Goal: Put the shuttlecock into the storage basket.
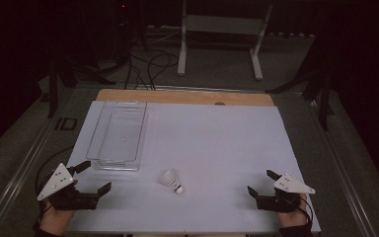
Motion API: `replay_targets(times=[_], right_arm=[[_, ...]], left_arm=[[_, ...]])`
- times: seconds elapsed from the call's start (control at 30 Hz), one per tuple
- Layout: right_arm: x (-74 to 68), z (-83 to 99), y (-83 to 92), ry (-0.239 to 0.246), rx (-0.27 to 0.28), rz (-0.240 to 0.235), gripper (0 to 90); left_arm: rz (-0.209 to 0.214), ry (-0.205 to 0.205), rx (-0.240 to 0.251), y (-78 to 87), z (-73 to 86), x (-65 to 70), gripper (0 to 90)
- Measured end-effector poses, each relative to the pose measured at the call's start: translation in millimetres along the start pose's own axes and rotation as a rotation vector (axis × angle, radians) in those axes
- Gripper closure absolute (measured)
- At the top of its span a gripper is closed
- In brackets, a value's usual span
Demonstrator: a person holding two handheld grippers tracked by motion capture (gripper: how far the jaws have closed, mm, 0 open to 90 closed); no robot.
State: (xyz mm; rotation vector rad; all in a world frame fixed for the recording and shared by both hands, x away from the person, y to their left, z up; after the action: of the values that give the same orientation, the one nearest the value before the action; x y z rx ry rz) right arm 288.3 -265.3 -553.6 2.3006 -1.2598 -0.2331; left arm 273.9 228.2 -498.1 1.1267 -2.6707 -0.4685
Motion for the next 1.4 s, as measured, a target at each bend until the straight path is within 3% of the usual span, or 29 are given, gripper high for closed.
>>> replay_targets(times=[0.17, 0.3, 0.57, 0.73, 0.77, 1.03, 1.1, 1.13, 1.23, 1.4], right_arm=[[-0.8, -0.2, -0.3, -0.003, 0.000, -0.001, 9.6], [-1.5, -0.3, -0.2, -0.005, -0.001, -0.004, 9.7], [-2.9, 0.3, -0.7, -0.007, -0.008, -0.012, 9.6], [-3.1, 0.9, -1.2, -0.008, -0.012, -0.017, 9.7], [-3.6, 1.1, -1.5, -0.007, -0.013, -0.020, 9.7], [-4.7, 2.4, -2.5, -0.014, -0.022, -0.031, 9.7], [-5.2, 2.6, -2.7, -0.015, -0.025, -0.035, 9.7], [-5.2, 2.6, -2.7, -0.015, -0.025, -0.035, 9.7], [-5.6, 2.9, -2.9, -0.013, -0.028, -0.037, 9.7], [-5.5, 2.9, -3.0, -0.013, -0.027, -0.037, 9.7]], left_arm=[[0.013, -0.011, -0.015, 1.1, -4.1, 1.2, 0.2], [0.054, -0.041, -0.058, 1.8, -7.0, 5.9, 0.2], [0.110, -0.057, -0.103, -2.9, -8.8, 12.5, 0.2], [0.140, -0.045, -0.126, -5.2, -12.4, 16.2, 0.2], [0.138, -0.065, -0.147, -6.3, -12.9, 17.0, 0.2], [0.185, -0.095, -0.192, -9.7, -14.9, 24.1, 0.2], [0.207, -0.101, -0.230, -12.1, -12.7, 27.4, 0.2], [0.207, -0.101, -0.230, -12.1, -12.7, 27.4, 0.2], [0.212, -0.109, -0.292, -14.2, -7.7, 27.8, 0.2], [0.235, -0.112, -0.333, -15.0, -3.5, 29.6, 0.2]])
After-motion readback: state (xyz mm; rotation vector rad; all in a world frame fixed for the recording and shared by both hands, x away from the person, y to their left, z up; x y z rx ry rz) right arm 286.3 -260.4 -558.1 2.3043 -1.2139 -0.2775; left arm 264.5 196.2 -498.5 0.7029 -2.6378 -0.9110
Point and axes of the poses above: each handheld gripper's, and its own axes: y roughly backward along the jaws, z roughly out of its underside, x roughly to its right, the point moved 9 cm from there along -y, roughly forward along the jaws, and after that the axes turned 3 degrees about z, right-handed, at the moved point
